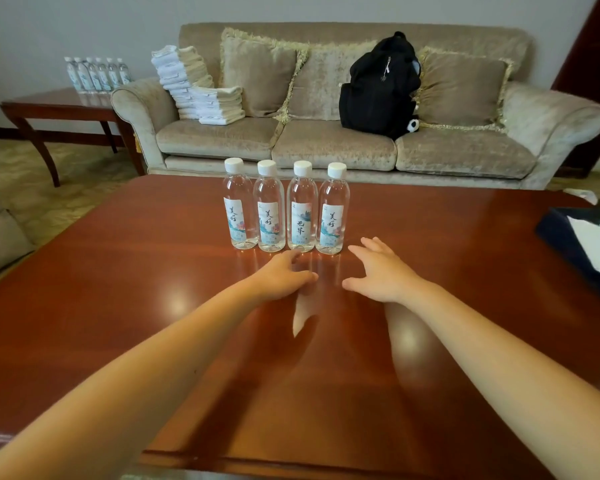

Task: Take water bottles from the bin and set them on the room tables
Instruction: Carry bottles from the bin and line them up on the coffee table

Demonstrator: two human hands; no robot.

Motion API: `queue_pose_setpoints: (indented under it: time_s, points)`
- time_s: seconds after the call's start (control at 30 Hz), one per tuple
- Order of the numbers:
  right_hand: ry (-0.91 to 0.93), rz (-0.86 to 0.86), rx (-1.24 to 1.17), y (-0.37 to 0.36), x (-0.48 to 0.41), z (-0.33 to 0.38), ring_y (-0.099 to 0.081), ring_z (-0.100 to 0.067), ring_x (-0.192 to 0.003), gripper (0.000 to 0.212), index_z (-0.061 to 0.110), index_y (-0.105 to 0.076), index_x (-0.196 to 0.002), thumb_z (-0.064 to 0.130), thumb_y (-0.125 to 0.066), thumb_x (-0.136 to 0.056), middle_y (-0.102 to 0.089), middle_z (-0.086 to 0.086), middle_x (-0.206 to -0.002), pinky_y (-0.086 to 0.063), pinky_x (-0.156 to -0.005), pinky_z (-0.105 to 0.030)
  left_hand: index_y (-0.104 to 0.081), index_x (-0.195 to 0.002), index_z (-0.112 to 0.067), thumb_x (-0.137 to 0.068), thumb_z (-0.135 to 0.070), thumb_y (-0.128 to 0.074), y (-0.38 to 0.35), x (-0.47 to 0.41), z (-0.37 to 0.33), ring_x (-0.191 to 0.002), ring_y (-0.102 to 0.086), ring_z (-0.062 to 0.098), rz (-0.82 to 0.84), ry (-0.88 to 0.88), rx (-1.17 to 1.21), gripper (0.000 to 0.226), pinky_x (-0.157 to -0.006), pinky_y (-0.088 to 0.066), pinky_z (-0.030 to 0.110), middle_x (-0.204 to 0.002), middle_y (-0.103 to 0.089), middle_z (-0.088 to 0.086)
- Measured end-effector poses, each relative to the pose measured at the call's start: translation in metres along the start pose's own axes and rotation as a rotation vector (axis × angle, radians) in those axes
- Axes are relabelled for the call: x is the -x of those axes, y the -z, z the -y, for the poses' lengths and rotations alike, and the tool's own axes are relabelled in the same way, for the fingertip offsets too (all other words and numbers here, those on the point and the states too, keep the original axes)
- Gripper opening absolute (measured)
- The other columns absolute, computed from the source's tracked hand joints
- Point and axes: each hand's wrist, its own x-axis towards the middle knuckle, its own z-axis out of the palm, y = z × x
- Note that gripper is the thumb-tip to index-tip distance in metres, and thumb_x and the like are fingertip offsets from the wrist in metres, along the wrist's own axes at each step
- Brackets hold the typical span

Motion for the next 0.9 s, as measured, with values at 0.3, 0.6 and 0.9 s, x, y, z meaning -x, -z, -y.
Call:
queue_pose_setpoints:
  time_s: [0.3,0.6,0.9]
  points:
    - [-0.014,0.166,0.086,0.007,-0.001,0.003,0.015,-0.027,-0.153,0.091,0.022,-0.007,-0.16,0.05,-0.06,-0.091,0.01,-0.008,-0.167,0.0,-0.122,-0.051,-0.012,-0.156,-0.011,-0.084,-0.048,-0.069,0.012,0.01,-0.016,-0.145,-0.025,0.029,0.149,-0.015,-0.482,0.099,-0.117,-0.028,0.042,-0.156,-0.026,0.011]
    - [-0.004,0.425,0.137,0.139,0.073,0.081,0.013,-0.026,-0.153,0.092,0.022,-0.006,-0.16,0.047,-0.061,-0.09,0.009,-0.007,-0.167,0.0,-0.123,-0.049,-0.004,-0.157,-0.012,-0.083,-0.065,-0.061,0.096,0.103,-0.119,-0.152,0.001,0.023,0.266,0.141,-0.645,0.107,-0.123,-0.007,0.039,-0.165,-0.006,0.005]
    - [0.193,0.4,0.151,0.319,0.141,0.21,-0.002,-0.025,-0.154,0.087,0.023,-0.017,-0.158,0.053,-0.06,-0.088,-0.009,-0.004,-0.167,-0.009,-0.123,-0.051,-0.004,-0.157,-0.011,-0.084,-0.066,-0.059,0.234,0.247,-0.243,-0.152,0.001,0.021,0.159,0.235,-0.582,0.107,-0.124,-0.009,0.038,-0.165,-0.007,0.005]
